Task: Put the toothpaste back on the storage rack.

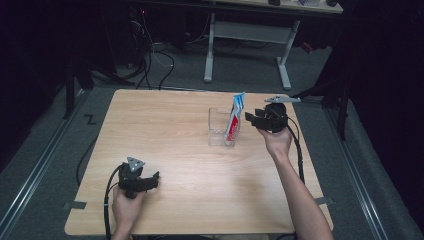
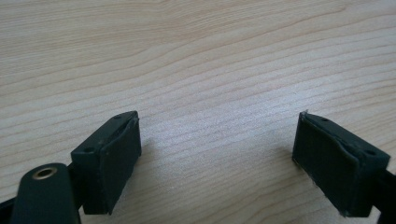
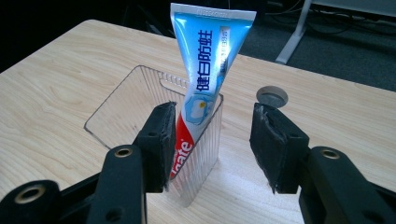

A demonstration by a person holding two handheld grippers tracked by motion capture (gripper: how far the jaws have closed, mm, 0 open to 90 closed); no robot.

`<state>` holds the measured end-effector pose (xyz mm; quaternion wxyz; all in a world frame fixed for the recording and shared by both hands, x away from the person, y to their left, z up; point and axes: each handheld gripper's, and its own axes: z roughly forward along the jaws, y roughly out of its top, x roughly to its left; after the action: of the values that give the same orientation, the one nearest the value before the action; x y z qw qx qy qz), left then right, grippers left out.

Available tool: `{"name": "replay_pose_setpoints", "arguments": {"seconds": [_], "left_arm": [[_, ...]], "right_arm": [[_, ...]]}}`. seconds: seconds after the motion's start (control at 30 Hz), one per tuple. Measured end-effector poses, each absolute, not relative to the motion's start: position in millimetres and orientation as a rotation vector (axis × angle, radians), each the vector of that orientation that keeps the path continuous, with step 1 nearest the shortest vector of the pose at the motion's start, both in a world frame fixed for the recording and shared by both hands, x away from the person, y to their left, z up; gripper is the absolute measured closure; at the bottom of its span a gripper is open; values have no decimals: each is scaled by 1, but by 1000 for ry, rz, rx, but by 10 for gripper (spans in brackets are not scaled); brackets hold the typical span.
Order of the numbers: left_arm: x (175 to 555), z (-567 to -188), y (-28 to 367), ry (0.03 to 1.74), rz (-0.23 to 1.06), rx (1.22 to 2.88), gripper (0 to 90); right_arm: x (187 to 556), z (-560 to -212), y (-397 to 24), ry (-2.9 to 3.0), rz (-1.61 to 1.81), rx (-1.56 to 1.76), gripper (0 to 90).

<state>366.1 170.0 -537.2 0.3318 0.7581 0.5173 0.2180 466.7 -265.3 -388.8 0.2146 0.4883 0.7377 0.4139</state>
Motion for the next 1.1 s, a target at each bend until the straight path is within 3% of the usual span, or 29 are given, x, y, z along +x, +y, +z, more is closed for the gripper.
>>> {"name": "replay_pose_setpoints", "arguments": {"seconds": [1.1], "left_arm": [[366,-537,170,1353,570,1981,156]], "right_arm": [[434,-377,-278,2062,1223,1327,510]]}}
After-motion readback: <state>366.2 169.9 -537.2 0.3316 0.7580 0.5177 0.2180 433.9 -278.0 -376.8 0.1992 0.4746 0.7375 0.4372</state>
